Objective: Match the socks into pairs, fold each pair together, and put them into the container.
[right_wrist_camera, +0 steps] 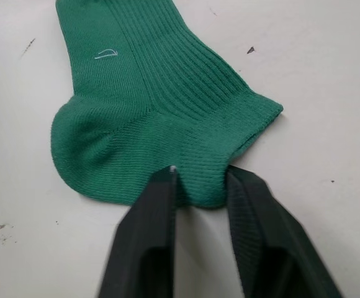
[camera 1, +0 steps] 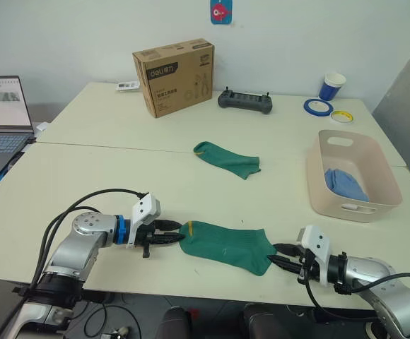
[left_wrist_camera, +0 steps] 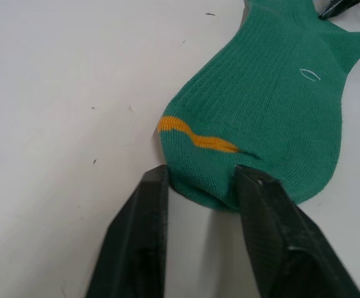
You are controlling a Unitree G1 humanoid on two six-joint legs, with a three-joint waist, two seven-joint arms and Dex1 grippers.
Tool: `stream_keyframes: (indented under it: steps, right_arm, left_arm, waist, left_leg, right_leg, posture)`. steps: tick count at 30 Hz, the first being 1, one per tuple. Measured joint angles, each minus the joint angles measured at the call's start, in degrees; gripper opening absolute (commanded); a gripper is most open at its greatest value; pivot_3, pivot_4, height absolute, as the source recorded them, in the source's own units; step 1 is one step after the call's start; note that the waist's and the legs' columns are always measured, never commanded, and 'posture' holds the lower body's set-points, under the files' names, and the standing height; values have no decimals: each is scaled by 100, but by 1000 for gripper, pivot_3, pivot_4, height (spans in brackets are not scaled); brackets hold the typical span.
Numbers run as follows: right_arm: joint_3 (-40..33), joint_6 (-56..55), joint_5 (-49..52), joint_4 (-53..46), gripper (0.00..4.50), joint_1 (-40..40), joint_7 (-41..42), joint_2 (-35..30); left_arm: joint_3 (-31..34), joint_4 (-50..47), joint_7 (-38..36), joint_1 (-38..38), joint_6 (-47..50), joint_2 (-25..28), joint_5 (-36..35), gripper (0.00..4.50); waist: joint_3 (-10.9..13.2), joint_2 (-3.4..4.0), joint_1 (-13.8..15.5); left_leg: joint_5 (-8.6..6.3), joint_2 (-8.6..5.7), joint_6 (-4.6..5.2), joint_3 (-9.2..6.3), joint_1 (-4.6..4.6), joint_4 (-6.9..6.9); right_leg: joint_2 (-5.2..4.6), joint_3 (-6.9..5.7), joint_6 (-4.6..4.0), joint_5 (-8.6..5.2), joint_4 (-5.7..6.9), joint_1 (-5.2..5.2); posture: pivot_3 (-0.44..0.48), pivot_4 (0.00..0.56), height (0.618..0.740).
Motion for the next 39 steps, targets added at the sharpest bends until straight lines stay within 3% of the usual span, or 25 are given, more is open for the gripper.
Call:
stream_keyframes:
  steps: [1,22,25,30,35,39]
  right_arm:
    - [4,-13,-4,0,0,-3,36,0]
    - [346,58,-3,91,0,-441,158,152]
    - [345,72,-2,140,668,-450,189,131]
    - [151,184,174,119,2418,-391,279,-58]
    - [-433,268,321,-95,4255,-425,274,-336]
    - [-450,263,255,41,4262,-1092,179,-304]
  left_arm:
    - [2,-24,-1,22,5,0,-18,41]
    - [412,-854,268,677,1005,502,-481,41]
    - [433,-853,352,674,970,475,-481,0]
    - [482,-813,357,659,976,488,-505,1291]
    - [683,-208,299,290,866,668,-494,2995]
    - [757,284,382,-398,424,525,-410,4316]
  waist:
    - [0,0,0]
    - [1,0,-9]
    - [1,-1,-9]
    - [2,0,-4]
    - [4,-2,-5]
    - [5,-1,-10]
  left_leg:
    - [0,0,0,-1,0,0]
    - [0,0,0,2,0,-2]
    - [0,0,0,3,0,-2]
    - [0,-1,0,3,-1,-2]
    - [0,-1,0,1,0,-2]
    - [0,-3,0,10,-5,2]
  right_leg:
    - [0,-1,0,0,0,0]
    - [-4,0,-36,-20,0,-4]
    - [-4,2,-36,-20,0,-4]
    - [-5,1,-36,-21,0,-5]
    - [-4,-2,-36,-20,1,-7]
    - [-5,5,-17,-9,0,-9]
  posture:
    - [0,150,740]
    - [0,150,740]
    - [0,150,740]
    - [0,150,740]
    - [0,150,740]
    - [0,150,740]
